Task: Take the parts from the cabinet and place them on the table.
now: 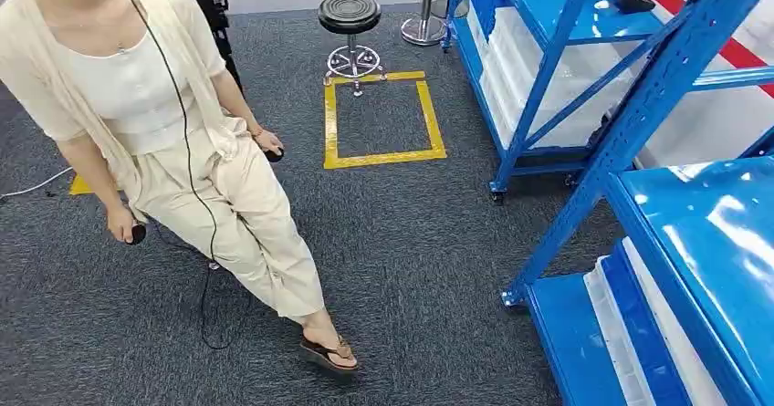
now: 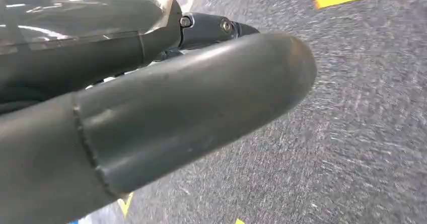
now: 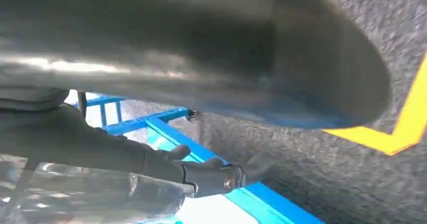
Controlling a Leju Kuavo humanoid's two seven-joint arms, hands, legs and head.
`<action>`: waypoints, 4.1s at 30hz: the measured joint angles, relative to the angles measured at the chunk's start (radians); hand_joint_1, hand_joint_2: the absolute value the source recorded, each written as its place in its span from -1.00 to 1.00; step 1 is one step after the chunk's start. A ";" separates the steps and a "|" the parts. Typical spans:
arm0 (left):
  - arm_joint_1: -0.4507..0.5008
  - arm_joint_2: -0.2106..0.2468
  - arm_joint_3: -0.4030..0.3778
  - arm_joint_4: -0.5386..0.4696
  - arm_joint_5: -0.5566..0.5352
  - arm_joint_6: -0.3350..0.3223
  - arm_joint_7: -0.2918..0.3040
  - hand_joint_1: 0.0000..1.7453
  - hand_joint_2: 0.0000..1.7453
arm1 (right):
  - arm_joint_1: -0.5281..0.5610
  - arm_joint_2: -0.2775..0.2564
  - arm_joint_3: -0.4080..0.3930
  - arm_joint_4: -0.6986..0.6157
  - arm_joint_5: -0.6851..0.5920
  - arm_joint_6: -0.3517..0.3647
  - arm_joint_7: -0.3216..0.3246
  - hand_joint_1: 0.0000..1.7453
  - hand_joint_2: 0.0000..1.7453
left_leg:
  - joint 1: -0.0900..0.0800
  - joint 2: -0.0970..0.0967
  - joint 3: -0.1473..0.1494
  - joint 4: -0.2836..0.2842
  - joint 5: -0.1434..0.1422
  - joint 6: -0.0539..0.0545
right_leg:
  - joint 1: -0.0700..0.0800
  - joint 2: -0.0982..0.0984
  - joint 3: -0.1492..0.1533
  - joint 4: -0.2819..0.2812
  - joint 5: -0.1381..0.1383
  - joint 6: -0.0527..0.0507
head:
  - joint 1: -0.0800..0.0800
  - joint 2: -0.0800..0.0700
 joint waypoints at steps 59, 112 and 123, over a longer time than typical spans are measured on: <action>-0.004 0.016 -0.040 -0.002 -0.056 -0.032 -0.069 -1.00 -1.00 | -0.002 0.021 -0.102 -0.001 -0.066 -0.037 -0.023 -1.00 -1.00 | -0.009 0.010 -0.013 -0.002 0.015 0.010 | 0.020 -0.023 -0.022 0.023 -0.011 0.010 | 0.002 0.000; 0.010 -0.009 0.025 -0.001 -0.008 -0.011 -0.071 -1.00 -1.00 | 0.005 -0.008 -0.093 -0.001 -0.009 -0.012 -0.010 -1.00 -1.00 | -0.002 -0.074 -0.036 -0.014 0.042 0.049 | 0.016 0.038 -0.183 0.331 -0.131 0.004 | 0.005 0.000; 0.007 -0.008 0.028 -0.001 -0.014 -0.016 -0.092 -1.00 -1.00 | 0.010 -0.006 -0.094 -0.001 -0.019 -0.024 -0.025 -1.00 -1.00 | 0.007 -0.054 -0.029 0.042 -0.025 -0.010 | 0.007 0.004 -0.007 0.021 -0.015 -0.011 | -0.001 0.000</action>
